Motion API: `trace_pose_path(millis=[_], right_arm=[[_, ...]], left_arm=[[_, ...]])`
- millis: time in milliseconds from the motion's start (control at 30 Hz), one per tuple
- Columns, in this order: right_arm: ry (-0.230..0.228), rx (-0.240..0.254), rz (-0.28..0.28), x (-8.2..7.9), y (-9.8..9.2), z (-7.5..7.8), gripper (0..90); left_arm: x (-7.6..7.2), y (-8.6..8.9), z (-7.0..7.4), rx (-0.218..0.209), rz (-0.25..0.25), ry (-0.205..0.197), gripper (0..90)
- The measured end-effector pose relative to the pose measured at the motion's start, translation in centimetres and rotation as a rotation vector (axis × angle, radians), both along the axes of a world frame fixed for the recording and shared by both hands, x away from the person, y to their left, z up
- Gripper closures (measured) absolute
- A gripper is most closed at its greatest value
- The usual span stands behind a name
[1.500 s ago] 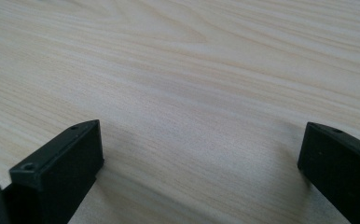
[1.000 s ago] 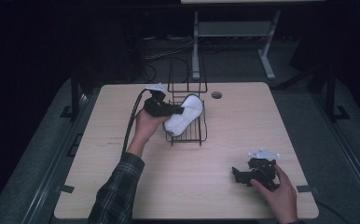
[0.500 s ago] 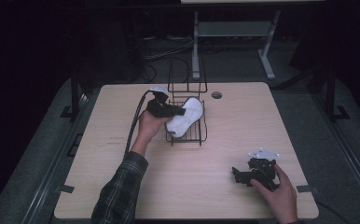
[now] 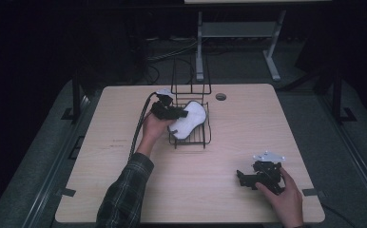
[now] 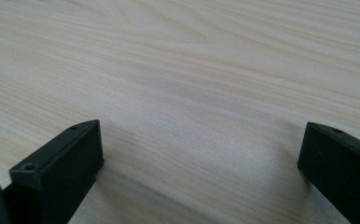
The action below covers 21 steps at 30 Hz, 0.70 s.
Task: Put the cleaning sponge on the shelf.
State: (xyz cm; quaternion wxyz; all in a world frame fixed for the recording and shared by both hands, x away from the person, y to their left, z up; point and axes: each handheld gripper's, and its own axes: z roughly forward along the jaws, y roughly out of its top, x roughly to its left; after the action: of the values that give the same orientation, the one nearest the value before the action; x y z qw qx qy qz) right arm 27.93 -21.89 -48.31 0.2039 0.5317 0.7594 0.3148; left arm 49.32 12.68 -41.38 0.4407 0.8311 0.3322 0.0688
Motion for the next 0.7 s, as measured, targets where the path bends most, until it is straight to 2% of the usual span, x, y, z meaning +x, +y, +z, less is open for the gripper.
trace_pose_path(millis=[233, 400, 467, 533, 700], right_arm=[[0.000, 0.000, 0.001, 0.0, 0.0, 0.0, 0.0], [0.000, 0.000, 0.001, 0.0, 0.0, 0.0, 0.0], [0.000, 0.000, 0.001, 0.0, 0.0, 0.0, 0.0], [0.000, 0.000, 0.001, 0.0, 0.0, 0.0, 0.0], [-0.001, 0.000, 0.002, 0.0, 0.0, 0.0, 0.0]], left_arm=[[-0.1, 0.3, 0.1, 0.049, 0.022, -0.026, 58.2], [-0.3, 1.0, 0.6, 0.052, 0.021, -0.027, 57.2], [-0.5, 1.3, 0.8, 0.035, 0.008, -0.020, 63.3], [-0.8, 1.5, 1.0, 0.021, -0.012, -0.011, 73.1], [-2.1, 2.0, 1.1, 0.011, -0.043, 0.001, 89.3]])
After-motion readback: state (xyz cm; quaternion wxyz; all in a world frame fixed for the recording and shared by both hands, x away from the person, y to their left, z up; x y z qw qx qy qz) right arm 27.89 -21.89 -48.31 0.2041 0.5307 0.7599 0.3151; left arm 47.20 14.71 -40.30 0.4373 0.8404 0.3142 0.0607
